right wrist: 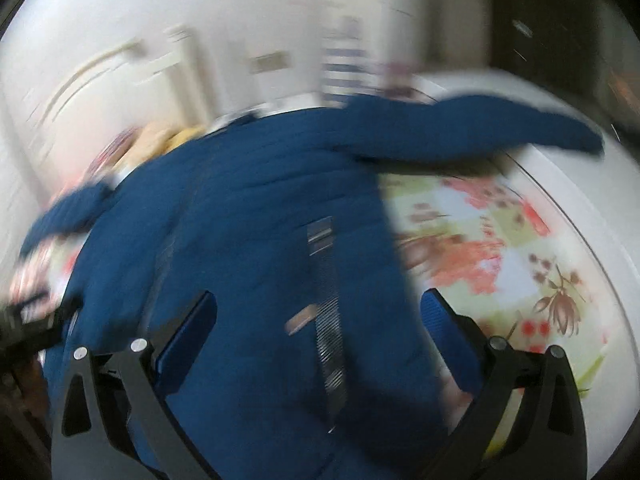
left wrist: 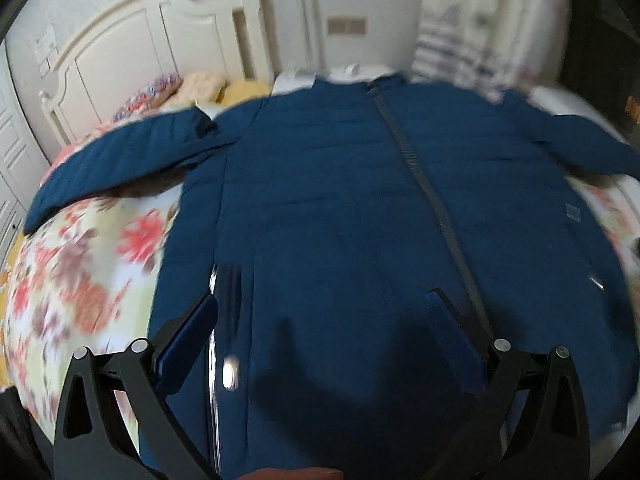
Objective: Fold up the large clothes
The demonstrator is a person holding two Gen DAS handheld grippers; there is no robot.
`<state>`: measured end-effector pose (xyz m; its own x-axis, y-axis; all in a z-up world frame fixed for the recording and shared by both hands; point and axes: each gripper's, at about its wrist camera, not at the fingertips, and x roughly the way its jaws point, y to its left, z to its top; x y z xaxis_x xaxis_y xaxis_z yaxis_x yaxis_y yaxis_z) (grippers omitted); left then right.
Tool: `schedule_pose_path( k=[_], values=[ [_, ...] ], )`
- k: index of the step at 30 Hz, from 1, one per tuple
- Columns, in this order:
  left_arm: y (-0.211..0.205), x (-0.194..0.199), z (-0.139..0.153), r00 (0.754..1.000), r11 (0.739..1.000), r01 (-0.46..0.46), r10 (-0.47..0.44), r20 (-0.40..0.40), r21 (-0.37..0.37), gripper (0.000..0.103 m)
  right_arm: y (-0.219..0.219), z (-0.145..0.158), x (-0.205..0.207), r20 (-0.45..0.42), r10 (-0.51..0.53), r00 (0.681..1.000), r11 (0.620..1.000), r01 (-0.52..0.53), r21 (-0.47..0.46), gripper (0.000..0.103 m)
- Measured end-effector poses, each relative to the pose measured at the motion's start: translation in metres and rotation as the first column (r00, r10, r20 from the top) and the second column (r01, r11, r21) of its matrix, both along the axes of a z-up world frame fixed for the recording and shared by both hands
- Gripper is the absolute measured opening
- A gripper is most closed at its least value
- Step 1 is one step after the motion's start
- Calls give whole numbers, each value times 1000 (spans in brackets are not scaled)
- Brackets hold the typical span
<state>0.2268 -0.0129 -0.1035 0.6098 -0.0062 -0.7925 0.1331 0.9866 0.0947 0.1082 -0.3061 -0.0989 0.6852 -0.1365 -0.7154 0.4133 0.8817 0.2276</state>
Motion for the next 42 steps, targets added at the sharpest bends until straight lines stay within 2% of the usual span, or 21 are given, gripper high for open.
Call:
schedule_pose_path(
  k=[6,8,11,12,14,15,16,19,21,23,26,27,28,30,32,33,35,37,40,41,42],
  values=[
    [12,90,-34,993,994,-102,104,-54,44,99,-120,-30,64,19,-266,964,955,261,144,101],
    [21,101,-41,991,994,-111,111,-71,8,99,-152,-40,85,10,-325,946,927,317,199,101],
    [29,97,-46,995,993,-100,98,-32,-57,99,-182,-49,107,3,-397,918,896,387,216,97],
    [27,97,-46,995,994,-99,98,-26,-54,99,-188,-50,112,10,-412,911,892,401,211,86],
    [28,97,-47,995,993,-100,99,-25,-56,99,-186,-42,121,22,-424,905,896,416,157,50],
    [27,98,-47,995,993,-102,100,-27,-57,99,-178,-31,125,40,-439,897,897,435,79,27],
    [26,97,-47,994,993,-103,101,-27,-56,99,-170,-21,127,78,-443,893,897,442,31,18],
    [25,100,-47,994,993,-110,109,-26,-46,99,-117,29,145,242,-341,909,909,384,-163,12],
    [25,102,-47,993,992,-115,113,-28,-52,99,-75,49,165,268,-205,941,932,272,-241,11],
    [25,104,-46,993,991,-119,118,-29,-53,99,-22,60,186,253,-37,967,933,124,-337,11],
    [26,103,-47,993,992,-118,117,-29,-54,99,66,49,214,126,237,963,894,-166,-416,13],
    [25,104,-47,993,991,-117,116,-30,-57,99,93,34,227,26,322,946,872,-286,-397,26],
    [27,104,-46,993,991,-116,114,-31,-64,99,113,16,239,-75,390,918,854,-391,-344,47],
    [29,104,-46,993,990,-114,112,-32,-79,99,118,-16,246,-184,426,886,851,-462,-252,71],
    [29,104,-46,993,990,-113,111,-31,-83,99,114,-35,241,-240,401,884,877,-446,-176,71],
    [29,104,-46,993,990,-113,110,-30,-82,99,104,-34,229,-212,402,891,893,-433,-124,71],
    [30,104,-46,993,990,-113,110,-29,-80,99,78,-20,203,-132,386,913,921,-390,-7,71],
    [30,104,-46,993,991,-112,111,-28,-79,99,35,2,162,32,320,947,940,-321,111,72],
    [29,103,-46,994,991,-112,111,-26,-71,99,-29,14,118,162,99,982,965,-135,226,76],
    [29,104,-46,993,992,-113,111,-25,-65,99,-58,7,108,158,-9,987,954,-39,298,77],
    [28,104,-46,994,992,-112,111,-24,-61,99,-86,-7,105,130,-86,988,921,29,388,77]
  ],
)
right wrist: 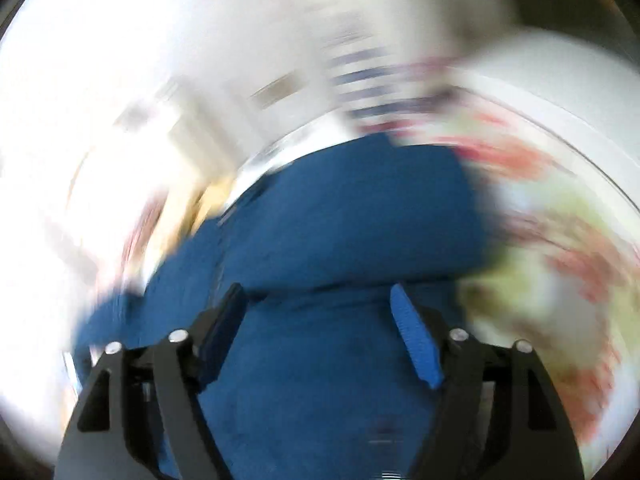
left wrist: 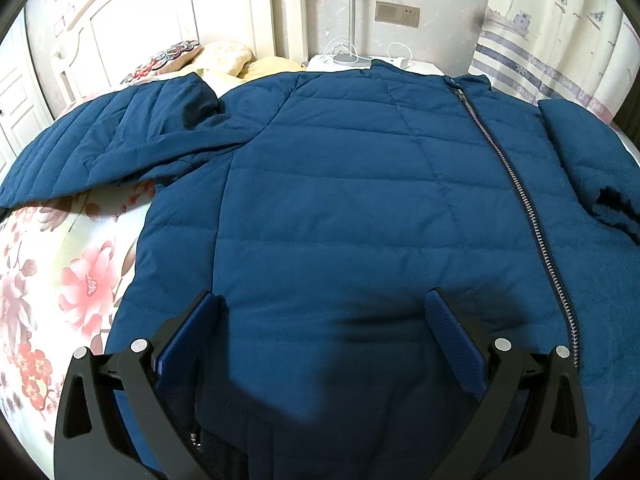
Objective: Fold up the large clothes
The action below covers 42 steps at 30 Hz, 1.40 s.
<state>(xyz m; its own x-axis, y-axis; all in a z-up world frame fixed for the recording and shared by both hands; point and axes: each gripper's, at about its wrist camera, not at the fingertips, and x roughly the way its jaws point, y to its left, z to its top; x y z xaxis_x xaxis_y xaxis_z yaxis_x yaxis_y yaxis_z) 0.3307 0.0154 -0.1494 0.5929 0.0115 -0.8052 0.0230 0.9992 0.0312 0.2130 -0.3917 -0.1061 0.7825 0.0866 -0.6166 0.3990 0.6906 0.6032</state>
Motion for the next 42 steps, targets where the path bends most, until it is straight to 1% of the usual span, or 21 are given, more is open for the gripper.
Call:
schedule_pose_path(
  k=[3,5,6,7,8,9,12,14,17,19,21,22,24,28,30,33,34,37,38,41,42],
  values=[
    [-2,0,0,1000,1000,-1,0,2,14,99,-41,-39,14,-18,-39,999,972,42,233,77],
    [-2,0,0,1000,1000,-1,0,4,21,99,-47,-51,26,-5,-49,999,957,48,284,76],
    [-2,0,0,1000,1000,0,0,4,21,99,-48,-52,33,1,-64,998,960,61,273,69],
    [-2,0,0,1000,1000,0,0,4,19,99,-47,-46,39,28,-85,996,965,75,251,44],
    [-1,0,0,1000,1000,0,0,3,15,99,-44,-41,45,46,-89,995,971,76,228,31],
    [-1,0,0,1000,1000,0,0,3,12,99,-34,-25,50,61,-94,994,983,83,161,23],
    [-1,0,0,1000,1000,0,0,3,10,99,29,36,68,141,10,990,991,9,-130,19],
    [-1,0,0,1000,1000,-1,1,4,7,99,88,67,76,151,135,979,952,-86,-295,19],
    [0,-1,0,1000,1000,-1,1,7,-4,99,185,89,115,96,345,934,842,-262,-472,27],
    [3,-2,1,1000,1000,0,0,11,-26,99,252,88,148,-8,563,827,716,-492,-494,67],
    [7,-3,2,1000,998,2,-1,17,-59,99,291,86,151,-41,633,773,641,-552,-533,73],
    [10,-4,3,1000,997,4,-2,21,-79,99,300,87,142,-32,640,767,632,-551,-545,73],
    [14,-5,4,1000,994,5,-2,28,-114,99,285,82,139,11,637,771,664,-541,-516,73],
    [18,-5,5,999,989,7,-2,38,-150,99,201,63,111,3,444,896,794,-392,-465,73],
    [20,-5,6,999,984,10,-3,42,-178,99,137,47,86,-46,254,966,861,-247,-444,73],
    [28,-5,10,999,951,13,1,43,-308,99,68,16,53,-28,194,981,955,-196,-221,67],
    [34,0,12,999,926,7,6,32,-377,99,52,4,45,-20,184,983,971,-185,-151,66],
    [54,31,20,998,791,-58,44,-38,-609,99,39,-24,39,-41,161,986,981,-164,-105,66],
    [59,44,22,994,763,-108,86,-64,-638,99,39,-32,38,-42,164,986,982,-167,-88,66],
    [58,85,23,987,767,-161,136,-88,-621,99,49,-52,45,-55,173,983,975,-179,-129,66],
    [56,96,19,985,762,-171,140,-99,-625,94,52,-54,46,-64,177,982,971,-185,-150,67]
  ],
)
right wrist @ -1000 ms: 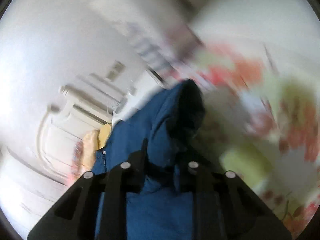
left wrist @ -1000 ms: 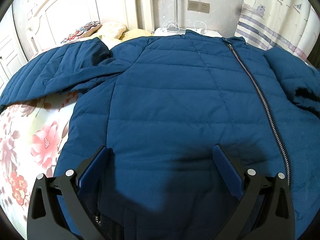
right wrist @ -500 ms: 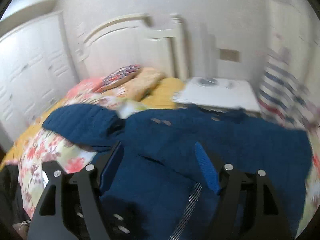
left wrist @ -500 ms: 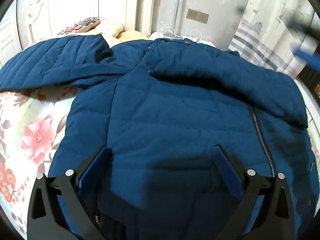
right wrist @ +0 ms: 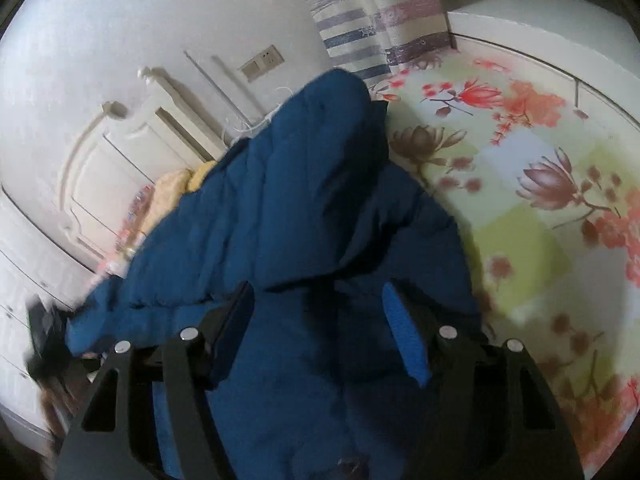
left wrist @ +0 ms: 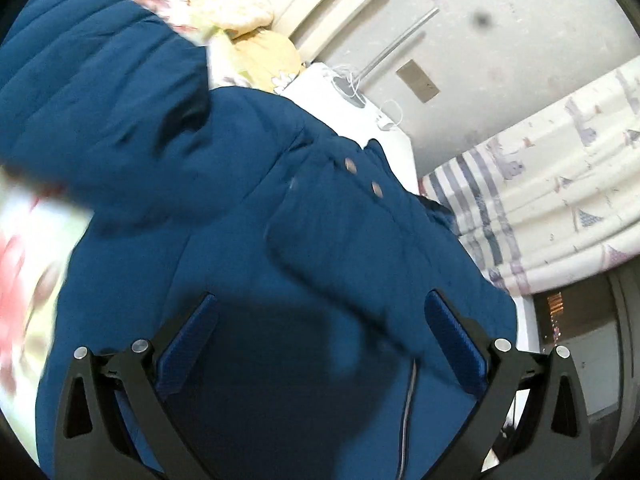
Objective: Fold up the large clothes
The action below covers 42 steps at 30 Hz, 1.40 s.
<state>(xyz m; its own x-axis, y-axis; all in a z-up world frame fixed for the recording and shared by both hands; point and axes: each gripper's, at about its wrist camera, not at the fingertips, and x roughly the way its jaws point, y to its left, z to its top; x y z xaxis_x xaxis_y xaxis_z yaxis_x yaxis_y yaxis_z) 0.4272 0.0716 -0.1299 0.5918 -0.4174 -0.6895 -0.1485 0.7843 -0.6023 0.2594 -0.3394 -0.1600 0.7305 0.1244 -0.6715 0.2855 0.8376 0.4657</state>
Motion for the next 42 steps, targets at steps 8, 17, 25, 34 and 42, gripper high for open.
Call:
schedule_pose_path(
  k=[8,17,25,34,42],
  values=[
    [-30,24,-9,999,997,-6,2,42,77,20,-12,-7,-5,68,2,998,995,-9,99,68],
    [-27,-95,45,978,979,20,-60,198,201,15,-15,-6,-3,91,-5,996,988,-9,152,69],
    [-13,-77,30,979,976,65,-103,178,209,15,-18,2,7,195,54,979,963,-103,250,72],
    [-12,-49,27,988,957,20,-62,138,290,16,-40,-2,13,259,-75,963,942,-17,336,68],
    [12,-80,24,961,939,-157,74,265,307,64,-31,19,-20,183,-129,975,974,90,206,59]
  ],
)
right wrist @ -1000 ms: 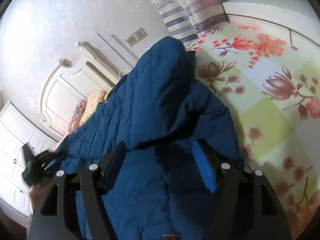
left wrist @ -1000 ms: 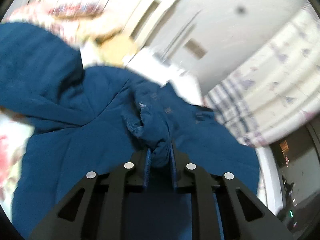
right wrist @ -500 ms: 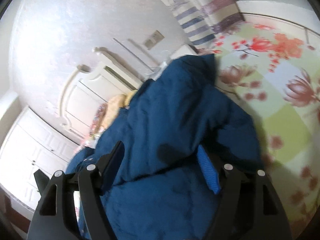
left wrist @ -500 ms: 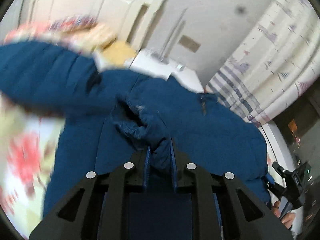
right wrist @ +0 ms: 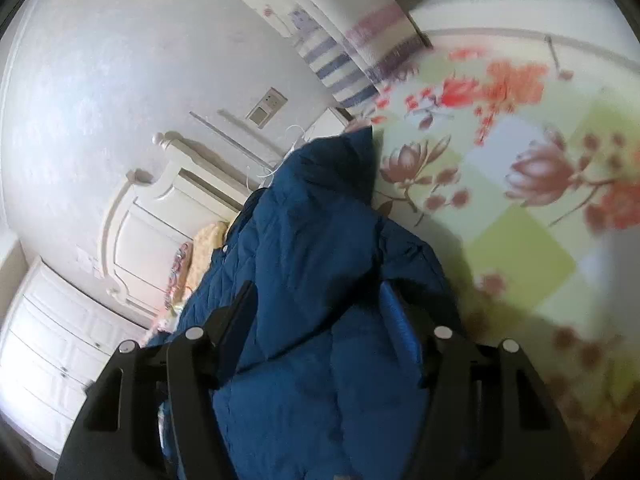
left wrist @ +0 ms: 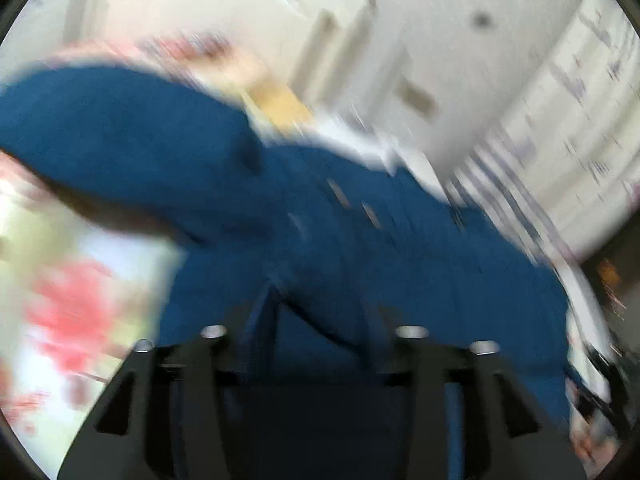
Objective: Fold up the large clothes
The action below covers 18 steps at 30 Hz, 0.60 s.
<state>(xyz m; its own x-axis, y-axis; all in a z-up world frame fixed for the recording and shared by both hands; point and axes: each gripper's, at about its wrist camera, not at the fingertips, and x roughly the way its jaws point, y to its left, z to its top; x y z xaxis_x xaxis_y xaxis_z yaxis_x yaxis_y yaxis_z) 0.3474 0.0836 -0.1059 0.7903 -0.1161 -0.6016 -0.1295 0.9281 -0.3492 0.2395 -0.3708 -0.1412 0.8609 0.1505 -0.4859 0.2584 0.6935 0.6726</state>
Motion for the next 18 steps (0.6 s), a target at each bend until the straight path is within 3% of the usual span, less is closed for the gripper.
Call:
schedule_pose_path(
  k=[1,3,5,8,11,12,13,15,18],
  values=[
    [7,-17,15,988,994,-104,100,113,26,85,9,18,-1,33,4,999,995,-1,-97,52],
    [8,-33,31,963,993,-113,106,247,16,88,28,44,11,46,51,998,969,-39,-246,50],
    [-4,-33,36,958,998,-27,11,287,52,89,48,63,34,23,113,993,925,-97,-368,50],
    [-24,-12,17,971,988,140,-150,186,65,89,68,69,88,-89,166,982,861,-189,-472,48],
    [-29,10,-2,976,977,213,-214,50,22,89,56,38,138,-235,163,958,868,-252,-428,49],
    [-26,16,-9,977,977,214,-214,9,-3,90,47,20,151,-333,101,938,867,-247,-433,44],
    [-22,19,-14,978,978,207,-208,-15,-32,91,36,2,160,-399,75,914,888,-243,-390,27],
    [-14,21,-17,981,980,190,-192,-30,-66,99,27,-1,155,-368,67,927,931,-191,-311,26],
    [-12,25,-22,982,983,170,-175,-77,-64,99,32,20,153,-297,64,953,929,-166,-332,40]
  ],
)
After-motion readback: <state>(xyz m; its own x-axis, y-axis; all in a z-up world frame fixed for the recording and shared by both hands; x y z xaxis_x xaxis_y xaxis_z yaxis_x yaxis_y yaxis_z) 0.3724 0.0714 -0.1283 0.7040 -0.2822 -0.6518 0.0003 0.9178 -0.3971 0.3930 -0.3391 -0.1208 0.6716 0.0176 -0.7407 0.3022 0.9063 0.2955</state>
